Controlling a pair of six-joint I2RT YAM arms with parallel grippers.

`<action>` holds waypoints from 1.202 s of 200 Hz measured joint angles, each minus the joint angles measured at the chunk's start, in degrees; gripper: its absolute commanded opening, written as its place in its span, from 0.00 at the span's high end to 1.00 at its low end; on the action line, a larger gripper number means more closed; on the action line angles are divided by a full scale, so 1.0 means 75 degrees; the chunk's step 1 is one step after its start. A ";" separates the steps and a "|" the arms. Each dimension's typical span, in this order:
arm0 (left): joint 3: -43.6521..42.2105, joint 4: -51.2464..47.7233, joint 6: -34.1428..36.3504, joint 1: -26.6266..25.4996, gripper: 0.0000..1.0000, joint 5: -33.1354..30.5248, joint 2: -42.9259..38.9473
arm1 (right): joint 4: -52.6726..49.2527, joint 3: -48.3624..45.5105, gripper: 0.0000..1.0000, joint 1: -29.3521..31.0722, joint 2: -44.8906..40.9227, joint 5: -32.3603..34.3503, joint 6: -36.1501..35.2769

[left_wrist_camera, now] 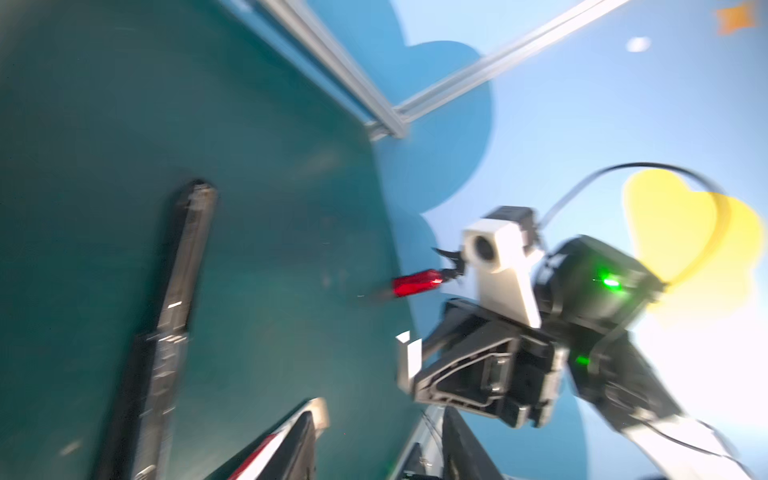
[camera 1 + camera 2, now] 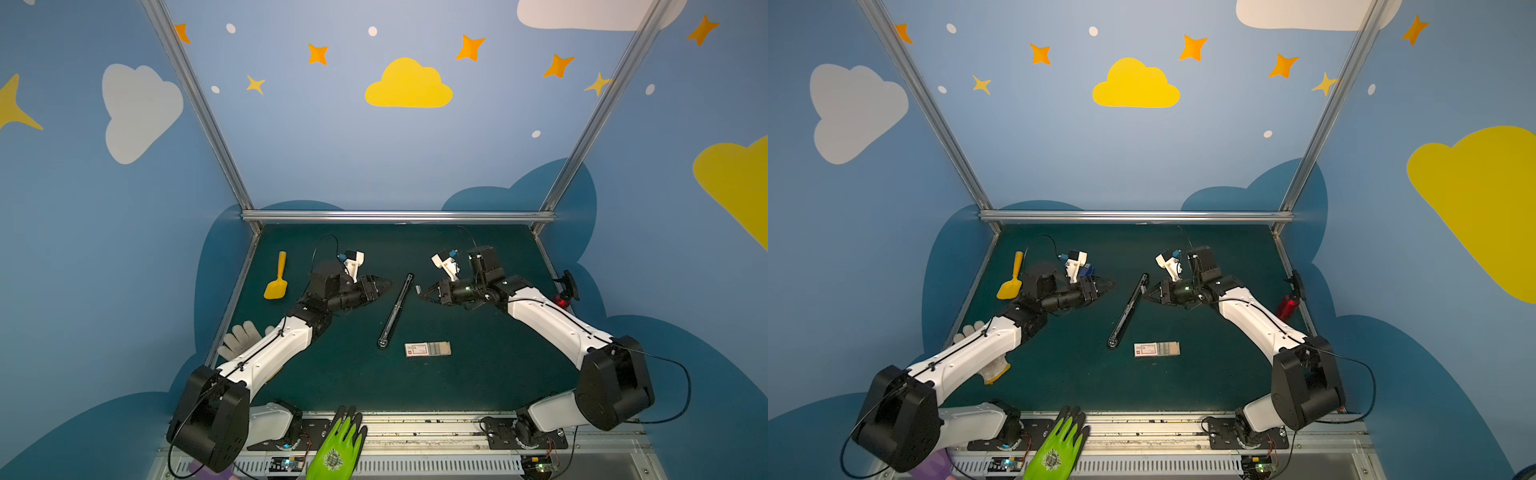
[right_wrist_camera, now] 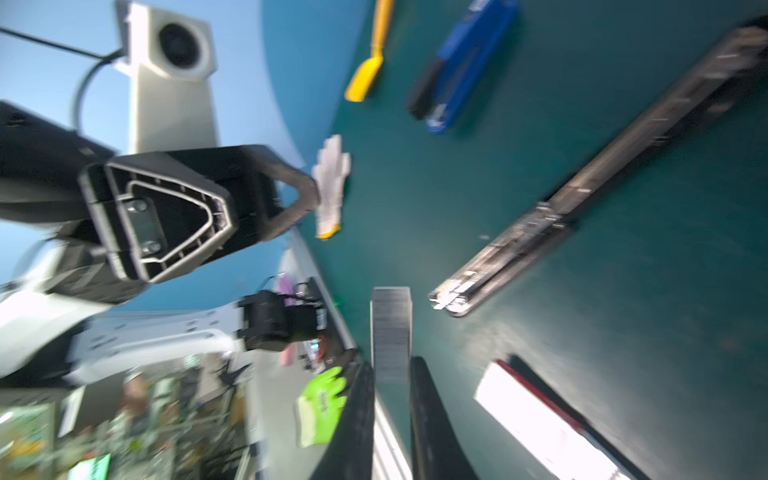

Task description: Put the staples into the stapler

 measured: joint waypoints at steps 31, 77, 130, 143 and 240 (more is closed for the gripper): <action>0.0000 0.1166 -0.0323 -0.0248 0.48 0.0522 0.0061 | 0.1303 -0.0391 0.84 0.0003 0.0000 -0.1075 0.1017; 0.0003 0.1472 -0.0347 -0.0527 0.47 0.0790 0.0271 | 0.2853 -0.0580 0.84 0.0041 0.0003 -0.1944 0.2209; 0.0000 0.2206 -0.0676 -0.0560 0.54 0.0935 0.0417 | 0.3809 -0.0597 0.84 0.0079 0.0003 -0.2355 0.2978; 0.0000 0.2439 -0.0775 -0.0565 0.57 0.0965 0.0417 | 0.3955 -0.0606 0.84 0.0079 0.0003 -0.2422 0.3095; -0.0108 0.3037 -0.1166 -0.0580 0.74 0.1093 0.0420 | 0.4605 -0.0627 0.84 0.0087 0.0003 -0.2646 0.3608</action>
